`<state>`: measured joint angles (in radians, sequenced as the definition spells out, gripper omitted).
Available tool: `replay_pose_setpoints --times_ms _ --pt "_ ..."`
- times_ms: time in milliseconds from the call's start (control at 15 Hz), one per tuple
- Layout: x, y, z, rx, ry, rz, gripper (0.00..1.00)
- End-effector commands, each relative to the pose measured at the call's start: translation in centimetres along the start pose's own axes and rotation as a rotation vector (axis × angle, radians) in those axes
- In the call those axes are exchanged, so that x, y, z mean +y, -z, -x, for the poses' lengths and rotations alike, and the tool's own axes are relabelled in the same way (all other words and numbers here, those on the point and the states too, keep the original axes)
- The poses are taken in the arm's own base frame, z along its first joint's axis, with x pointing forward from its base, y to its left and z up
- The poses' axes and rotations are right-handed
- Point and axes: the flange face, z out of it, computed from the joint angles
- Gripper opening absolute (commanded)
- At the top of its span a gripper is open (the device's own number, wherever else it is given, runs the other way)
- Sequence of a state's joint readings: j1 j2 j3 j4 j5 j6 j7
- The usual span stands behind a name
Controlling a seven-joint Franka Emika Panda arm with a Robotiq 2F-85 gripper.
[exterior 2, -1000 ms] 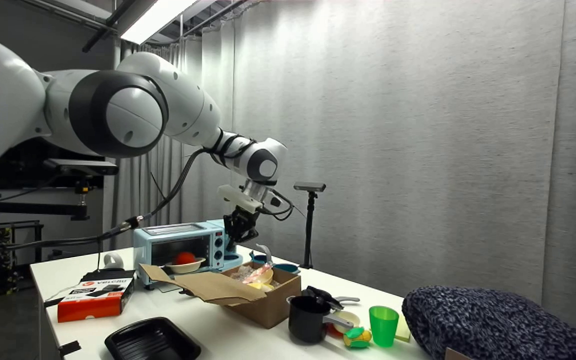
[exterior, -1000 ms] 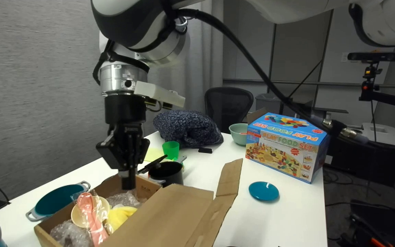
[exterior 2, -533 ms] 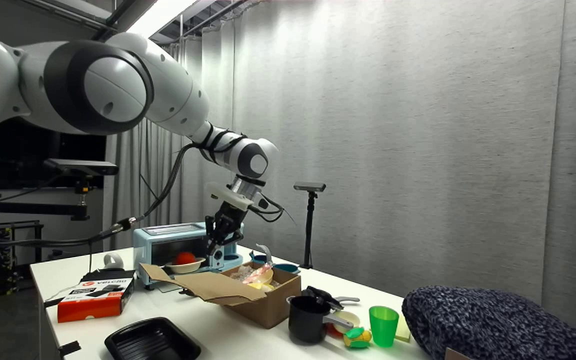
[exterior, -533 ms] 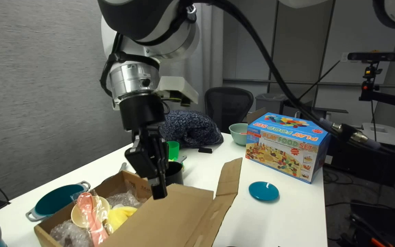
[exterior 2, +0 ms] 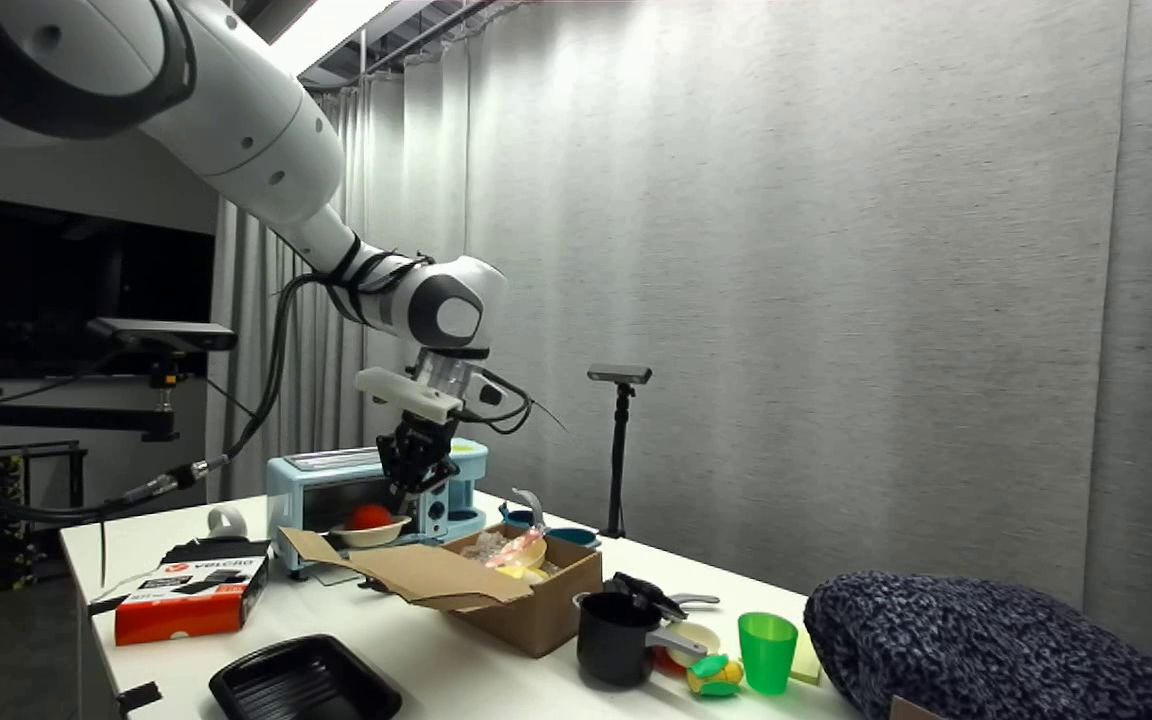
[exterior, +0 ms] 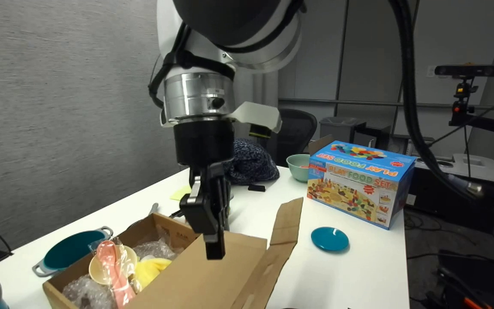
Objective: Move the box closer to the blue pot then close it
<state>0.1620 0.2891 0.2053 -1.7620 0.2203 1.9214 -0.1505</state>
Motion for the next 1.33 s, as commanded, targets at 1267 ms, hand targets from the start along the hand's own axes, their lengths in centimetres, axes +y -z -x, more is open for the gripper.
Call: replay_pose_setpoints --times_ms 1267 --pt "-1.0 -1.2 9.4 0.279 -0.226 0.097 0.00"
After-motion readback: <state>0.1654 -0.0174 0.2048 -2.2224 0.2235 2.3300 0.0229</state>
